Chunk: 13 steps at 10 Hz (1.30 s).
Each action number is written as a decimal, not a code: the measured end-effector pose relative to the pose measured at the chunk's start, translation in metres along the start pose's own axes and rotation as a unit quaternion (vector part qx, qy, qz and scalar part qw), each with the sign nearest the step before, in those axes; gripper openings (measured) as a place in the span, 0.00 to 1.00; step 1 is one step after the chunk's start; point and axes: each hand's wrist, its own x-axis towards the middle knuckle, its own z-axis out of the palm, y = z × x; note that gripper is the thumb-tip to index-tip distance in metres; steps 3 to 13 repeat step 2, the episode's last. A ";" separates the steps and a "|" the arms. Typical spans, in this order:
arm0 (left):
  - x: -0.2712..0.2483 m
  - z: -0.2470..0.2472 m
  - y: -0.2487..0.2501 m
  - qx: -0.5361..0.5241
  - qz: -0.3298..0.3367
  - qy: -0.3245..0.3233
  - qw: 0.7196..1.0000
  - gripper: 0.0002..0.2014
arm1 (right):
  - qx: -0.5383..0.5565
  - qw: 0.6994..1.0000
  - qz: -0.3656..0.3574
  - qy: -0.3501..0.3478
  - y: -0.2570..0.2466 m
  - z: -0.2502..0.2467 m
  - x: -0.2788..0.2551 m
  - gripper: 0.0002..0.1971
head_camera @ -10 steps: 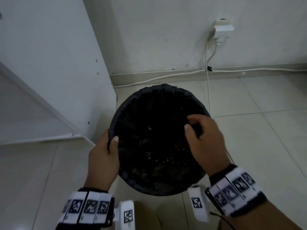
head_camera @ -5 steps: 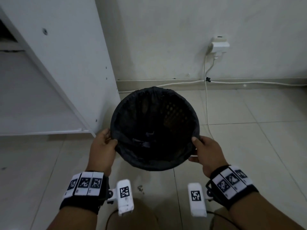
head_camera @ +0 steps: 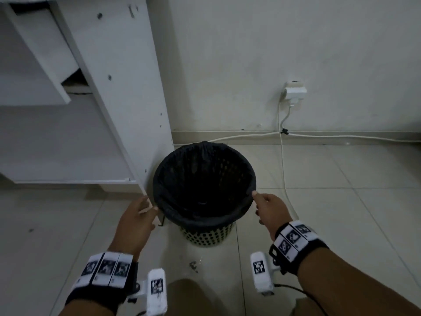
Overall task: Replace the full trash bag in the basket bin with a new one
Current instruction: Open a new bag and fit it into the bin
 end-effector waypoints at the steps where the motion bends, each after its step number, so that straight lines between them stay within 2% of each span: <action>1: -0.027 -0.011 -0.004 0.052 0.040 0.002 0.998 0.11 | -0.092 0.992 -0.086 -0.019 0.001 -0.022 -0.012 0.16; 2: -0.042 -0.018 -0.001 0.109 0.044 -0.039 0.992 0.07 | -0.155 0.965 -0.179 -0.112 -0.009 -0.047 -0.028 0.10; 13: -0.042 -0.018 -0.001 0.109 0.044 -0.039 0.992 0.07 | -0.155 0.965 -0.179 -0.112 -0.009 -0.047 -0.028 0.10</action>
